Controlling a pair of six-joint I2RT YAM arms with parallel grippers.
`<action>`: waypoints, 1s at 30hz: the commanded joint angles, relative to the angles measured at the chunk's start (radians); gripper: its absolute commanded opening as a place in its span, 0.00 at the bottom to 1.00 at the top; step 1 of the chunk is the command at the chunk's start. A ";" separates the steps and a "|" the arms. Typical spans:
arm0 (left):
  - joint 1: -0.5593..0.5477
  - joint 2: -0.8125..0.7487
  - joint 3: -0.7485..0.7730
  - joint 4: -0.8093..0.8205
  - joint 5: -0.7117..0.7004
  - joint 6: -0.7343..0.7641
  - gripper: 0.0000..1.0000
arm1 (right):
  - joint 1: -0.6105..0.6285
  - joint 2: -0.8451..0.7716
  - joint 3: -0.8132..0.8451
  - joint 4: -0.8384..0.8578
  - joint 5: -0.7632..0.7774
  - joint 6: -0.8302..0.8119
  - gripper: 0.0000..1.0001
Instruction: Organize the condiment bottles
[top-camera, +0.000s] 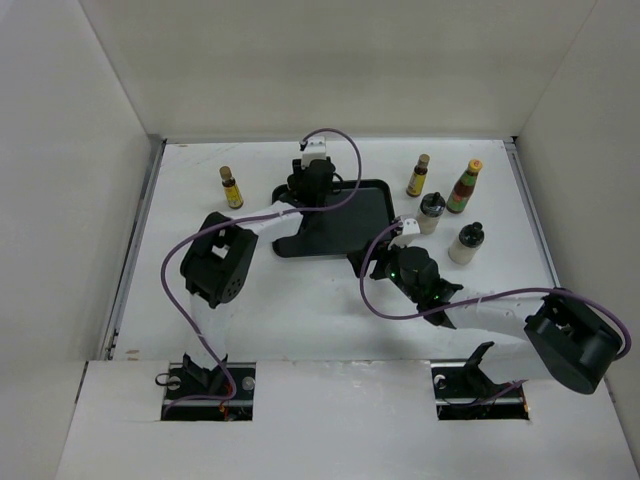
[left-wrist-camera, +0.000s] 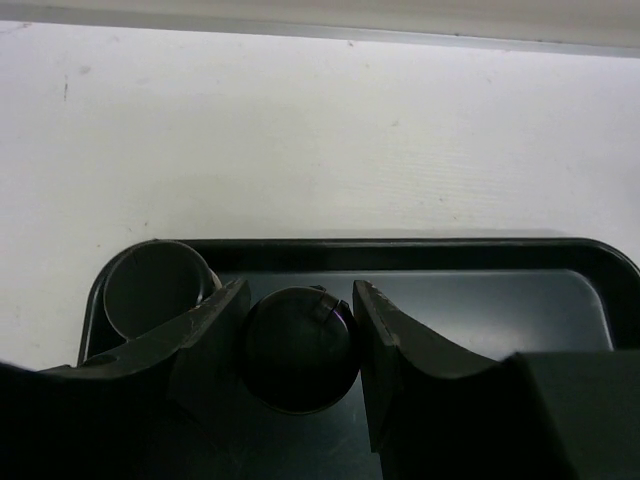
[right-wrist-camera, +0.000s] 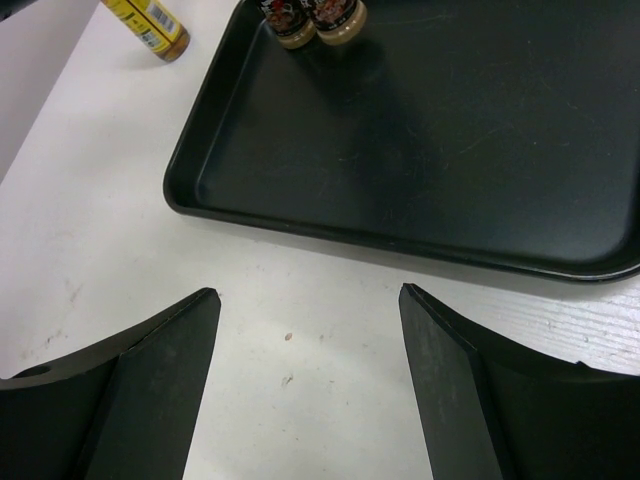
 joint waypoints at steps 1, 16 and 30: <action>0.013 0.010 0.072 0.072 0.025 0.019 0.29 | 0.002 0.004 0.017 0.060 -0.015 0.011 0.79; 0.024 0.096 0.111 0.098 -0.009 0.065 0.39 | 0.003 0.011 0.015 0.069 -0.019 0.011 0.79; -0.010 -0.173 0.016 0.107 0.037 0.070 0.80 | 0.005 0.009 0.018 0.069 -0.019 0.011 0.80</action>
